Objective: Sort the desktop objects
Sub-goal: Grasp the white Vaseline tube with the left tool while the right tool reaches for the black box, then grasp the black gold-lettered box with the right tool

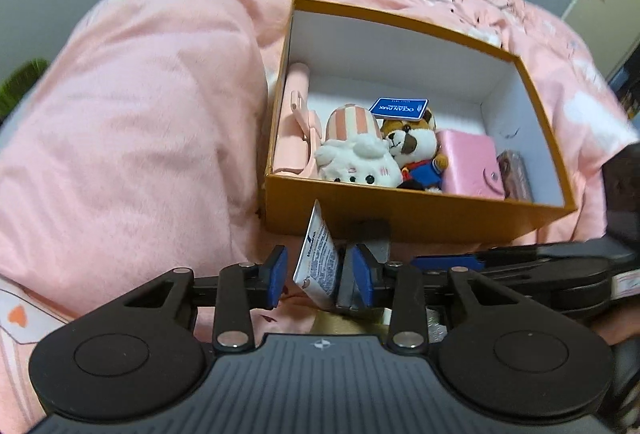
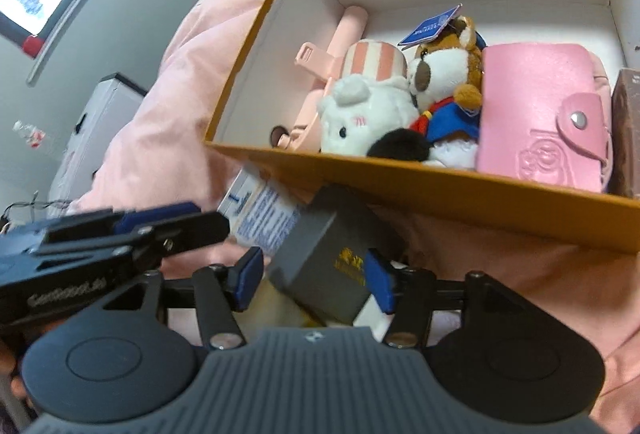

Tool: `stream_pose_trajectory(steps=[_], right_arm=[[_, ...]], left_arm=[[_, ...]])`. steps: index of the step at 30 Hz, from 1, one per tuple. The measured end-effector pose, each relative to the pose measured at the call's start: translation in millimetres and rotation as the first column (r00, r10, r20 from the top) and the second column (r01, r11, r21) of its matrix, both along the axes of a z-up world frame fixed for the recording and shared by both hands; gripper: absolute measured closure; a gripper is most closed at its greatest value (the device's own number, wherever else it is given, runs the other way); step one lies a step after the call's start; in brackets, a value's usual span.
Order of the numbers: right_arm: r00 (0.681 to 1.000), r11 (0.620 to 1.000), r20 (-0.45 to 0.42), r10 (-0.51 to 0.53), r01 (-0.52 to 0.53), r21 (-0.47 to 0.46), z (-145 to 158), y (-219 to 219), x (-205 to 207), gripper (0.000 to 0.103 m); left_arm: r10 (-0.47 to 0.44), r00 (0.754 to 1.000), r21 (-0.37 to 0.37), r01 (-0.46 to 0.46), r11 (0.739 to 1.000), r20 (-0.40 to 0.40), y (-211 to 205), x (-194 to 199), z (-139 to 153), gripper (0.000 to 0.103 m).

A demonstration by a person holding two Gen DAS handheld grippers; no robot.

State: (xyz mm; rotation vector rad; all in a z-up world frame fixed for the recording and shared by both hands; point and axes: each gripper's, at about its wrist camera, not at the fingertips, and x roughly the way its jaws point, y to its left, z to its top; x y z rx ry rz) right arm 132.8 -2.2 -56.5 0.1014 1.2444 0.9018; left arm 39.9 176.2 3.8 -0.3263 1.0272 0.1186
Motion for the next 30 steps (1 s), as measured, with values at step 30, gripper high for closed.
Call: stream_pose_trajectory(steps=[30], right_arm=[[0.984, 0.984, -0.018, -0.175, 0.175, 0.024, -22.4, -27.0, -18.9, 0.041]], left_arm=[[0.024, 0.999, -0.041, -0.026, 0.999, -0.030, -12.6, 16.1, -27.7, 0.083]])
